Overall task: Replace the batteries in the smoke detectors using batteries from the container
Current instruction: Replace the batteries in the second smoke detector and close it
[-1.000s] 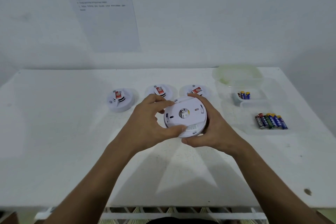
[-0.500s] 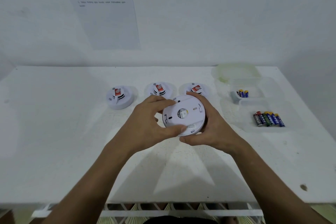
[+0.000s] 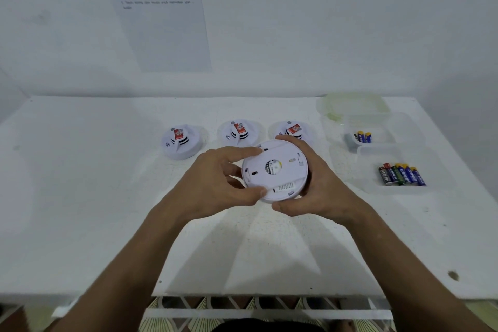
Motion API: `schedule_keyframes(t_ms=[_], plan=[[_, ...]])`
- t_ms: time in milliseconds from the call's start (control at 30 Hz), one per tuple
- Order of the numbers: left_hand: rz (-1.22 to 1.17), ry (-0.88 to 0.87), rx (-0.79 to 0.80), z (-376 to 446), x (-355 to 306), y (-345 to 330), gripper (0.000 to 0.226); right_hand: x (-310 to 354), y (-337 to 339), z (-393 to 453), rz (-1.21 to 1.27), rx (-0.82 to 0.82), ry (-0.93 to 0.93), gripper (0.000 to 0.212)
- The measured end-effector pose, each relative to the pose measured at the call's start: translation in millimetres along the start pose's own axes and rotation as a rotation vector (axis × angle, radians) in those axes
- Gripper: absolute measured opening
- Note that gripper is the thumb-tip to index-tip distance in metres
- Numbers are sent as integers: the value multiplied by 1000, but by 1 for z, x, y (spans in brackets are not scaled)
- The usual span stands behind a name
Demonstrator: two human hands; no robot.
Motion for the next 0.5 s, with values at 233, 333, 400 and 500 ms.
schedule_keyframes(t_ms=[233, 333, 400, 500], plan=[[9, -95, 28, 0, 2, 3, 67, 4, -1, 1, -47, 53, -3, 94], [29, -115, 29, 0, 2, 5, 64, 3, -3, 1, -27, 55, -18, 96], [64, -116, 14, 0, 2, 8, 66, 0, -3, 1, -80, 24, -19, 99], [73, -112, -8, -2, 0, 10, 75, -5, -3, 3, -335, -54, 8, 103]])
Point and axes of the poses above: each hand's wrist, its own z-axis towards the middle knuckle, its own y-axis out of the back of the hand, x = y × z, the point moved 2 cm from there along z, towards the middle knuckle, and after that the axes turned 7 degrees about -y, right-handed, at the moved point
